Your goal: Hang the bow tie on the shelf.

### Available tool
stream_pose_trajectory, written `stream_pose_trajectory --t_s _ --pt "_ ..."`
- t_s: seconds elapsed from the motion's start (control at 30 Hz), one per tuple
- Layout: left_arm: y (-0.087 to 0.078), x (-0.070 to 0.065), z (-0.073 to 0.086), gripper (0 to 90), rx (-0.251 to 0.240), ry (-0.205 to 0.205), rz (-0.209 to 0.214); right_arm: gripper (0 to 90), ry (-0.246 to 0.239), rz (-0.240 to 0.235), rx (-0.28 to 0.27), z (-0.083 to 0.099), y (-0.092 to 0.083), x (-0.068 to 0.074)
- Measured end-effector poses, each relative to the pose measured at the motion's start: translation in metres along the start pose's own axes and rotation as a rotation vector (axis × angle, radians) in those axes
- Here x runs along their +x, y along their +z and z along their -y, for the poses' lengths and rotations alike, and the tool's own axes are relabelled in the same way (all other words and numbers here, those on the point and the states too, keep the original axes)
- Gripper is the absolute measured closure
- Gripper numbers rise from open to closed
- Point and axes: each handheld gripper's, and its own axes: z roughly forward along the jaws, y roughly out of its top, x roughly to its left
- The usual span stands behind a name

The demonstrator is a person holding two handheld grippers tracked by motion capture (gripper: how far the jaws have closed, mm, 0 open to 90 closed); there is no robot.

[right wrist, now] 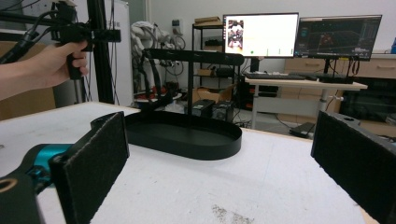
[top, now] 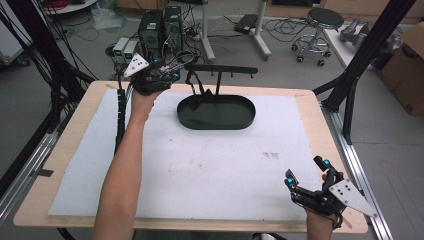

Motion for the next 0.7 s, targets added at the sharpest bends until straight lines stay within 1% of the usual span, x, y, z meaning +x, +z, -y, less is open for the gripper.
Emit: stream_pose_trajectory --t_s 0.03,0.07,0.1,0.2,0.27,0.3,0.33,0.37,0.4,0.43,0.47,0.5,0.53,0.57,0.6,0.63,0.7 --pt "-0.009 0.000 0.000 20.1 -0.004 0.003 -0.002 3.1 0.005 -0.002 -0.001 0.000 0.001 0.000" --pt "-0.009 0.000 0.000 19.1 -0.004 0.003 -0.002 3.1 0.005 -0.002 -0.001 0.000 0.001 0.000" --pt "-0.014 -0.001 0.000 17.3 -0.004 0.004 -0.001 3.1 0.002 -0.002 -0.003 0.000 0.002 0.000" --pt "-0.030 -0.004 -0.004 17.1 -0.010 0.020 -0.003 3.1 0.001 -0.001 0.000 0.001 0.002 0.000" --pt "-0.041 -0.007 -0.007 16.0 -0.014 0.034 -0.011 3.1 0.002 0.006 0.003 0.003 0.002 -0.001" --pt "-0.047 -0.009 -0.008 16.0 -0.017 0.037 -0.011 3.1 0.014 0.017 0.009 0.006 0.002 -0.003" --pt "-0.052 -0.010 -0.009 16.0 -0.022 0.042 -0.012 3.1 0.014 0.017 0.009 0.006 0.002 -0.003" --pt "-0.060 -0.013 -0.011 16.0 -0.025 0.041 -0.015 3.1 0.019 0.030 0.015 0.009 0.002 -0.005" --pt "-0.066 -0.015 -0.012 16.0 -0.032 0.041 -0.017 3.1 0.019 0.030 0.015 0.009 0.002 -0.005" --pt "-0.079 -0.019 -0.014 16.0 -0.050 0.053 -0.023 3.1 0.024 0.043 0.019 0.010 0.001 -0.007" --pt "-0.079 -0.019 -0.014 16.0 -0.050 0.053 -0.023 3.1 0.024 0.043 0.019 0.010 0.001 -0.007" --pt "-0.088 -0.022 -0.015 16.0 -0.052 0.071 -0.023 3.1 0.025 0.052 0.023 0.012 0.000 -0.009" --pt "-0.095 -0.024 -0.017 16.0 -0.056 0.082 -0.032 3.1 0.025 0.052 0.023 0.012 0.000 -0.009" --pt "-0.103 -0.025 -0.018 16.0 -0.056 0.091 -0.040 3.1 0.029 0.063 0.028 0.014 -0.001 -0.011" --pt "-0.109 -0.026 -0.019 16.0 -0.061 0.092 -0.045 3.1 0.029 0.063 0.028 0.014 -0.001 -0.011" --pt "-0.119 -0.028 -0.021 16.0 -0.077 0.082 -0.055 3.1 0.033 0.076 0.032 0.016 -0.001 -0.013" --pt "-0.135 -0.030 -0.024 16.0 -0.095 0.072 -0.070 3.1 0.033 0.081 0.033 0.016 -0.002 -0.014"
